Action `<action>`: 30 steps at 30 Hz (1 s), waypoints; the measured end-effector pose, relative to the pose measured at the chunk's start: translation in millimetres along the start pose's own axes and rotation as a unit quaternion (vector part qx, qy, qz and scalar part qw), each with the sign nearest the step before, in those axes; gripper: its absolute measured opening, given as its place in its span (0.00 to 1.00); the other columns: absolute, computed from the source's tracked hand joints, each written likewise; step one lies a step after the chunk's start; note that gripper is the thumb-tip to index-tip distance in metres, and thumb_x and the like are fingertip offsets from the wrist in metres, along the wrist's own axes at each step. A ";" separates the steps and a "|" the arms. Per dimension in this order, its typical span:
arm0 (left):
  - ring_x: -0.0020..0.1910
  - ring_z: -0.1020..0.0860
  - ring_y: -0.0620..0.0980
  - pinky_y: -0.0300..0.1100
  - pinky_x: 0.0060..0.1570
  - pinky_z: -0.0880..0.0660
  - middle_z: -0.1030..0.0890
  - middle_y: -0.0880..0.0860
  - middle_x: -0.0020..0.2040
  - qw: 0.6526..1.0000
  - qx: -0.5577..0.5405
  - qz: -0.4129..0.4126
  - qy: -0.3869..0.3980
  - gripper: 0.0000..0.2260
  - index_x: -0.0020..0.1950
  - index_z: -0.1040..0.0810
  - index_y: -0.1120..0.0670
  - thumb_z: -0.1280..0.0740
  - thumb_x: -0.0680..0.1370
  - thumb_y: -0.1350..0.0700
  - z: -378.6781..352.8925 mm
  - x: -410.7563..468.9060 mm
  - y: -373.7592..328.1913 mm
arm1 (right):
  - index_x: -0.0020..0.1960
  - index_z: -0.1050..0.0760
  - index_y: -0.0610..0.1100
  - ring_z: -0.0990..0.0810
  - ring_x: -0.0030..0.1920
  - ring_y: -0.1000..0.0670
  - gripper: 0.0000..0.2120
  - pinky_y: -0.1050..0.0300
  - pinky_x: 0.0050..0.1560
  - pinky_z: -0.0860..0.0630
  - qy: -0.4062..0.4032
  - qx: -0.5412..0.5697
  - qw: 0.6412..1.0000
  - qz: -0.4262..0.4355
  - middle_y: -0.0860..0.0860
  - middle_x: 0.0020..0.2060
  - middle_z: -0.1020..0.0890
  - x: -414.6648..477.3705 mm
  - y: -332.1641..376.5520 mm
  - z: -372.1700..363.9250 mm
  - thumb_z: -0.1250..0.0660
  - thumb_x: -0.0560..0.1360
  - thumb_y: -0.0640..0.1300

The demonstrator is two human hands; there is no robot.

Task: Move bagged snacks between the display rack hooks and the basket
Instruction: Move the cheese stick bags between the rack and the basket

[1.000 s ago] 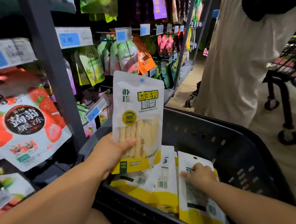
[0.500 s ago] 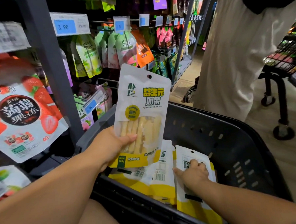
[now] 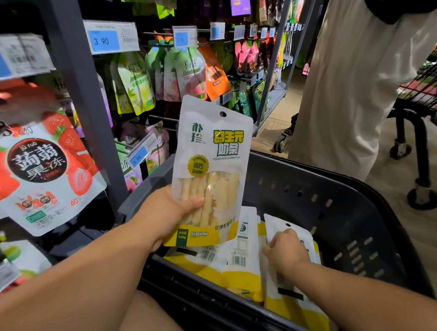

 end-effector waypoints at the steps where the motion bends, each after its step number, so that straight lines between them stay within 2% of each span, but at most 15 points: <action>1: 0.48 0.15 0.56 0.58 0.58 0.23 0.14 0.54 0.47 1.000 -0.001 -0.001 0.000 0.11 0.54 0.17 0.52 0.25 0.73 0.58 0.3 0.2 0.3 | 0.44 0.25 0.43 0.22 0.43 0.43 0.11 0.54 0.45 0.25 -0.005 0.001 1.000 0.001 0.47 0.53 0.30 1.0 -0.5 1.0 0.35 0.77 0.51; 5: 0.48 0.15 0.56 0.58 0.58 0.23 0.14 0.54 0.47 1.000 -0.007 -0.004 -0.006 0.10 0.54 0.17 0.53 0.25 0.73 0.59 2.0 -0.1 0.3 | 0.52 0.24 0.46 0.23 0.46 0.47 0.07 0.58 0.43 0.29 -0.031 0.042 0.999 -0.001 0.48 0.52 0.24 5.0 -3.9 7.1 0.34 0.77 0.48; 7: 0.48 0.15 0.56 0.58 0.58 0.22 0.14 0.54 0.46 1.000 -0.008 -0.005 -0.006 0.10 0.54 0.17 0.53 0.25 0.73 0.59 2.3 -0.2 0.0 | 0.48 0.22 0.46 0.22 0.43 0.48 0.06 0.59 0.37 0.29 -0.031 0.052 0.998 -0.019 0.48 0.48 0.20 6.1 -7.6 8.0 0.33 0.75 0.48; 11: 0.47 0.15 0.56 0.58 0.57 0.22 0.14 0.54 0.46 1.000 -0.003 -0.005 -0.007 0.09 0.53 0.17 0.52 0.25 0.73 0.58 2.2 -0.2 0.2 | 0.44 0.19 0.44 0.19 0.40 0.47 0.12 0.61 0.32 0.30 0.000 0.023 0.999 -0.046 0.48 0.39 0.17 7.7 -12.9 3.5 0.33 0.75 0.53; 15: 0.48 0.15 0.56 0.58 0.57 0.22 0.14 0.54 0.46 1.000 -0.005 -0.004 -0.010 0.10 0.53 0.17 0.52 0.25 0.73 0.58 3.2 0.6 1.7 | 0.46 0.19 0.44 0.18 0.43 0.46 0.11 0.59 0.38 0.25 0.004 0.042 0.997 -0.068 0.48 0.41 0.17 9.6 -13.6 0.7 0.34 0.76 0.51; 19: 0.49 0.16 0.56 0.58 0.58 0.23 0.14 0.54 0.47 1.000 -0.005 -0.008 -0.004 0.10 0.54 0.17 0.52 0.25 0.73 0.58 1.8 0.1 1.0 | 0.43 0.22 0.43 0.24 0.41 0.47 0.09 0.59 0.42 0.27 -0.006 0.049 0.997 -0.062 0.49 0.39 0.21 10.3 -15.8 3.6 0.37 0.77 0.47; 22: 0.49 0.16 0.56 0.58 0.59 0.23 0.14 0.53 0.47 1.000 -0.005 -0.005 -0.002 0.09 0.53 0.17 0.52 0.26 0.73 0.59 1.7 0.5 1.0 | 0.35 0.23 0.44 0.25 0.35 0.48 0.12 0.61 0.32 0.32 -0.033 0.132 0.990 -0.049 0.49 0.31 0.23 10.9 -12.9 11.4 0.36 0.77 0.44; 24: 0.49 0.16 0.56 0.58 0.59 0.23 0.14 0.53 0.47 1.000 -0.003 -0.004 -0.003 0.09 0.53 0.17 0.52 0.25 0.73 0.58 2.5 1.7 1.7 | 0.31 0.26 0.44 0.29 0.30 0.49 0.14 0.60 0.30 0.36 -0.051 0.171 0.983 -0.039 0.49 0.27 0.25 9.1 -7.0 16.4 0.36 0.75 0.42; 27: 0.49 0.16 0.56 0.58 0.59 0.23 0.14 0.53 0.47 1.000 0.001 -0.002 -0.006 0.10 0.53 0.17 0.51 0.25 0.73 0.58 3.2 2.8 2.8 | 0.26 0.35 0.44 0.37 0.28 0.49 0.18 0.56 0.32 0.40 -0.079 0.194 0.978 0.013 0.48 0.24 0.35 4.0 8.1 24.2 0.35 0.73 0.42; 30: 0.48 0.15 0.55 0.58 0.58 0.23 0.14 0.52 0.46 1.000 0.009 -0.003 -0.011 0.09 0.52 0.17 0.51 0.25 0.73 0.57 3.1 2.1 2.4 | 0.25 0.41 0.45 0.41 0.28 0.50 0.21 0.55 0.32 0.43 -0.109 0.224 0.965 0.084 0.50 0.23 0.41 -5.7 24.2 36.2 0.34 0.71 0.40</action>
Point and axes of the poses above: each hand's wrist, its own x-axis towards the middle knuckle, its own z-axis out of the back of the hand, y = z × x, the point moved 5 cm from there along x, towards the middle knuckle
